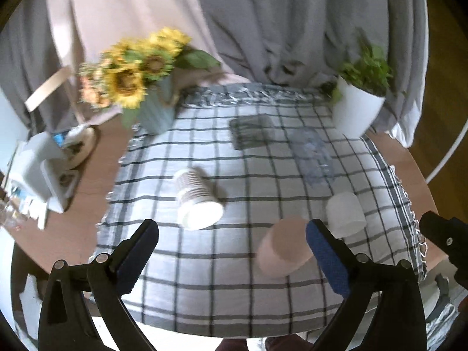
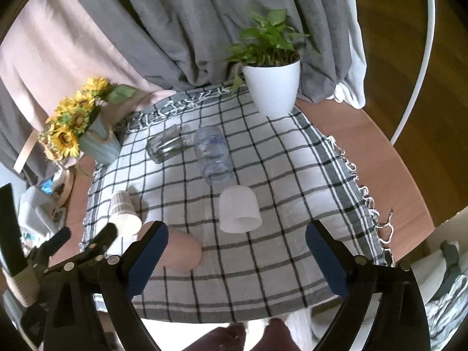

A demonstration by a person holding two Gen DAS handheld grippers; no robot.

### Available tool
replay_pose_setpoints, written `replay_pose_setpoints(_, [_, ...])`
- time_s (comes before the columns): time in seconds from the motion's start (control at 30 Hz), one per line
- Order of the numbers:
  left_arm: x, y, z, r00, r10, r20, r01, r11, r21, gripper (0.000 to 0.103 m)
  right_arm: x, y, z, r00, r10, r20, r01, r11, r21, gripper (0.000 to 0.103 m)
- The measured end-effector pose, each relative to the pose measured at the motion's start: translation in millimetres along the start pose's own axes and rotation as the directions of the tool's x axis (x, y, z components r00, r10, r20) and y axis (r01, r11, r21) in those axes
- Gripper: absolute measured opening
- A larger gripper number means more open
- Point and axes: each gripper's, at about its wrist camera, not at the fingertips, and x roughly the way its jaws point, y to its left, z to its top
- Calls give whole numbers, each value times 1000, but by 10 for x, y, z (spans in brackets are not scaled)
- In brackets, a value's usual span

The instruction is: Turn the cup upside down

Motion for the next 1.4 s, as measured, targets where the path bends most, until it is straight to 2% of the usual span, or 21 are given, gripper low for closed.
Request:
replay_pose_setpoints(0.13, [-177, 223, -85, 998, 50, 36, -49, 999, -19, 103, -32, 145, -105, 1000, 16, -10, -16, 1000, -10, 95])
replay_pose_setpoints(0.3, [-336, 401, -163, 997, 55, 51, -53, 998, -44, 103, -68, 347, -228, 999, 42, -22, -43, 998, -39, 95])
replay_pose_setpoints(0.6, [-447, 537, -223, 998, 26, 50, -24, 999, -41, 103, -330, 610, -326, 997, 18, 81, -11, 996, -94, 95])
replay_pose_setpoints(0.93, [-550, 635, -213, 995, 40, 90, -37, 998, -41, 103, -467, 718, -365, 991, 23, 133, -11, 995, -96, 96])
replay_pose_setpoints(1.4, [-550, 624, -209, 996, 41, 85, -38, 999, -38, 103, -461, 736, -382, 991, 26, 132, -13, 996, -93, 96])
